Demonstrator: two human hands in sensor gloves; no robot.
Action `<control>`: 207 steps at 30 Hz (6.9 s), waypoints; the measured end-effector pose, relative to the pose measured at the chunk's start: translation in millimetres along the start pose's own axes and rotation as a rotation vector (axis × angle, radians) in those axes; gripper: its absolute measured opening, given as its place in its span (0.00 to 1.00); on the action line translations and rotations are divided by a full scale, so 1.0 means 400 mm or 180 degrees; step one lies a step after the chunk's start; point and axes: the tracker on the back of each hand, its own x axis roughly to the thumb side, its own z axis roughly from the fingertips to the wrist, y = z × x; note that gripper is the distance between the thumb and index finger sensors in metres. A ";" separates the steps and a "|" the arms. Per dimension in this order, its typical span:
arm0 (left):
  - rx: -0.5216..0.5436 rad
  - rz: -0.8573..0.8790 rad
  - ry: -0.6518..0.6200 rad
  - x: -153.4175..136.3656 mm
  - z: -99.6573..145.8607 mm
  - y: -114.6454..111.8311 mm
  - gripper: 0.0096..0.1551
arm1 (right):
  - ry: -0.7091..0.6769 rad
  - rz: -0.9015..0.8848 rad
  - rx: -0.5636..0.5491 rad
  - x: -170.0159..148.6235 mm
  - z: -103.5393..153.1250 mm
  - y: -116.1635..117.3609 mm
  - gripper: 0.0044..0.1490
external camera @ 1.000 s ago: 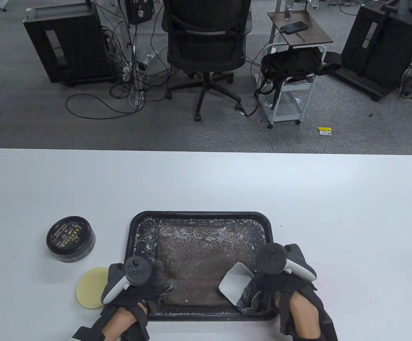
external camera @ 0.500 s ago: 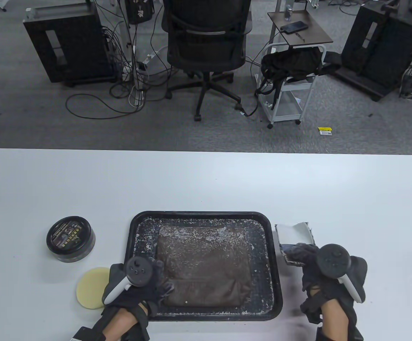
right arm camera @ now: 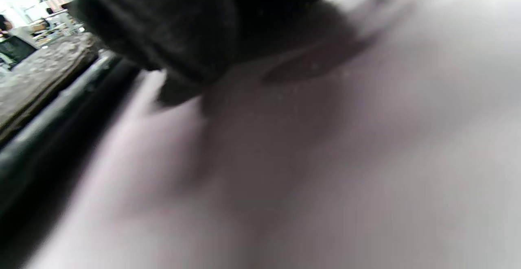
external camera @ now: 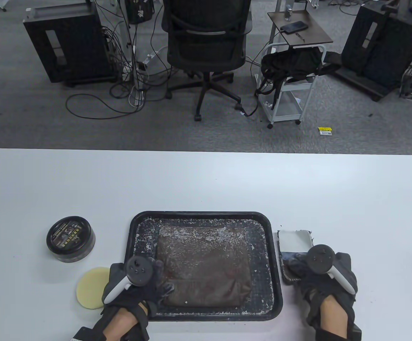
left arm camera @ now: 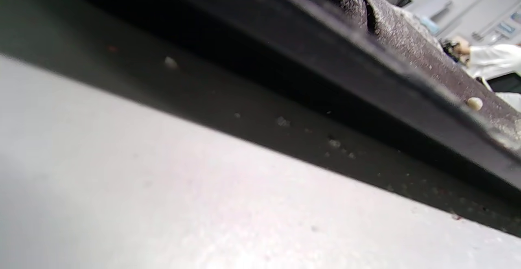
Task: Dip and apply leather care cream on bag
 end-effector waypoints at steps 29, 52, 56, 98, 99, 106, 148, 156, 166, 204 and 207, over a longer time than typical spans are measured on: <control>0.2243 0.0209 -0.0573 -0.015 0.211 0.243 0.44 | -0.0591 0.0169 -0.1434 0.135 0.096 -0.077 0.41; 0.1812 0.0554 0.1321 -0.401 0.042 0.397 0.72 | -0.0793 0.0389 -0.1435 0.196 0.089 -0.056 0.40; 0.1430 0.0689 0.1291 -0.438 0.005 0.371 0.78 | -0.0804 0.0376 -0.1407 0.200 0.086 -0.051 0.40; 0.2492 0.0295 -0.1226 0.029 0.236 0.338 0.79 | -0.2299 -0.1253 -0.0957 0.432 0.121 0.052 0.59; 0.2387 0.0392 -0.1386 0.059 0.238 0.316 0.79 | -0.2389 -0.1409 -0.0857 0.447 0.122 0.065 0.60; 0.1424 0.1371 -0.2443 0.205 0.193 0.149 0.78 | -0.2840 -0.3256 0.0433 0.548 0.113 0.183 0.73; 0.0264 0.2296 -0.2560 0.168 0.099 0.101 0.69 | -0.2199 -0.2832 -0.0324 0.520 0.116 0.178 0.77; 0.0606 0.0989 -0.2864 0.184 0.132 0.127 0.71 | -0.2197 -0.3386 0.0262 0.534 0.111 0.210 0.77; 0.0054 0.2261 -0.2281 0.149 0.088 0.090 0.69 | -0.2458 -0.2630 -0.0453 0.546 0.138 0.187 0.77; 0.0352 0.1597 -0.2765 0.164 0.103 0.107 0.71 | -0.2248 -0.3323 -0.0067 0.514 0.103 0.197 0.76; 0.0473 0.1153 -0.2868 0.178 0.119 0.110 0.71 | -0.2256 -0.3513 0.0142 0.516 0.099 0.207 0.76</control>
